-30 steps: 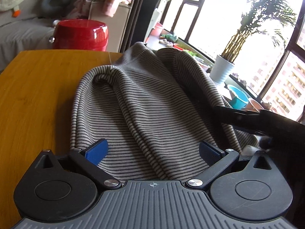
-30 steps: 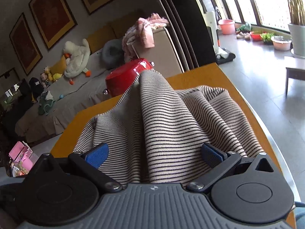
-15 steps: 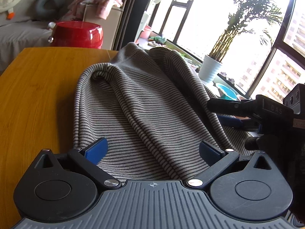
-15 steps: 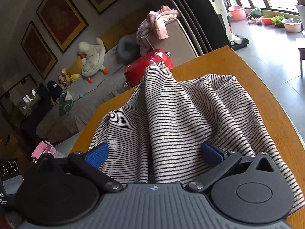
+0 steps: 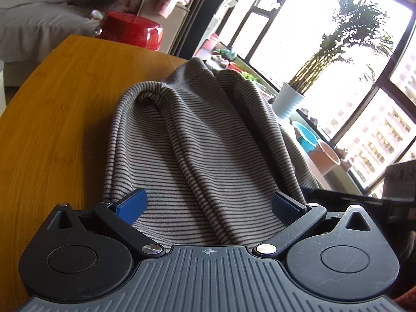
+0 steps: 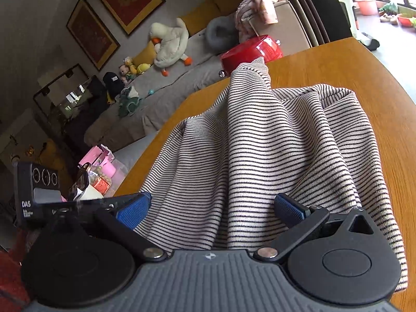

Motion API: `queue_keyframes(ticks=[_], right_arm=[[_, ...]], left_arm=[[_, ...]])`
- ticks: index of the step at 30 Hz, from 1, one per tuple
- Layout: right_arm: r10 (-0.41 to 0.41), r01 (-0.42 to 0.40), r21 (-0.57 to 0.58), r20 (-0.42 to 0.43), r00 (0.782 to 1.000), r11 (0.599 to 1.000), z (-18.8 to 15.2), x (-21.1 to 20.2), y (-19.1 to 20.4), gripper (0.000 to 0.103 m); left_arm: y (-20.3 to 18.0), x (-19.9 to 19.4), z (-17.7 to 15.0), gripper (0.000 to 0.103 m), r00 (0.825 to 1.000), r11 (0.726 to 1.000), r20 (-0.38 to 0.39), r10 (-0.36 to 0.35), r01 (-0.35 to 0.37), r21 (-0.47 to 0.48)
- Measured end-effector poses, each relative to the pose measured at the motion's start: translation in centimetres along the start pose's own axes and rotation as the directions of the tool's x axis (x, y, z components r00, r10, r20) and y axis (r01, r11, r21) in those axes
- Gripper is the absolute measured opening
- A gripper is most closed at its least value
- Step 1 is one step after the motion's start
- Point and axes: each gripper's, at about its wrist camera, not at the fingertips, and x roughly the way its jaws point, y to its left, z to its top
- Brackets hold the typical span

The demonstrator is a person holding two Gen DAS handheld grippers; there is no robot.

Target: Fold clothes

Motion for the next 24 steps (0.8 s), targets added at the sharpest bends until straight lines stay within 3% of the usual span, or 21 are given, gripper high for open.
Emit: queue_keyframes(ticks=[3, 7, 10, 11, 12, 16, 17, 18, 20, 22, 24], right_arm=[[-0.082, 0.09, -0.128, 0.066, 0.994, 0.988, 0.5, -1.1, 2.1, 0.103], [-0.195, 0.269, -0.335, 0.236, 0.952, 0.903, 2.5, -1.9, 5.1, 0.101], [-0.259, 0.341, -0.384, 0.25, 0.933, 0.858, 4.7, 0.1, 5.4, 0.08], [-0.279, 0.358, -0.391, 0.244, 0.929, 0.848, 5.4, 1.0, 5.3, 0.069], [-0.301, 0.372, -0.39, 0.232, 0.925, 0.842, 6.0, 2.1, 5.0, 0.065], [-0.373, 0.419, -0.378, 0.191, 0.908, 0.826, 7.8, 5.8, 2.9, 0.065], [-0.375, 0.414, -0.382, 0.174, 0.91, 0.827, 8.2, 6.6, 2.4, 0.057], [-0.365, 0.394, -0.386, 0.149, 0.919, 0.834, 8.6, 7.3, 2.0, 0.035], [-0.345, 0.362, -0.392, 0.115, 0.931, 0.846, 9.6, 8.1, 1.6, 0.016], [-0.331, 0.36, -0.41, 0.141, 0.933, 0.838, 11.3, 8.1, 1.8, 0.012], [-0.357, 0.425, -0.418, 0.234, 0.904, 0.803, 13.8, 7.5, 1.8, 0.01]], left_arm=[[-0.1, 0.4, 0.3, 0.103, 1.0, 0.999, -0.016, 0.014, -0.013, 0.034], [-1.1, 1.0, 0.0, 0.103, 0.998, 0.993, -0.007, 0.067, -0.066, 0.099], [-1.6, 1.3, 1.2, 0.103, 0.999, 0.995, -0.015, 0.035, -0.034, 0.09], [-1.9, 1.5, 1.9, 0.103, 1.0, 0.994, 0.002, 0.023, -0.023, 0.11], [-2.3, 1.8, 2.7, 0.103, 1.0, 0.99, 0.023, 0.018, -0.021, 0.139], [-3.0, 4.1, 5.7, 0.103, 0.996, 0.973, 0.082, 0.024, -0.042, 0.226], [-2.8, 5.2, 6.2, 0.103, 0.996, 0.975, 0.079, 0.03, -0.047, 0.219], [-2.2, 6.0, 6.6, 0.103, 0.997, 0.98, 0.068, 0.027, -0.04, 0.194], [-0.3, 7.6, 6.8, 0.103, 0.999, 0.994, 0.037, -0.006, 0.002, 0.108], [1.3, 8.1, 6.4, 0.103, 0.998, 0.998, 0.051, -0.032, 0.029, 0.047], [2.3, 7.9, 6.1, 0.103, 0.995, 0.998, 0.076, -0.062, 0.061, 0.012]])
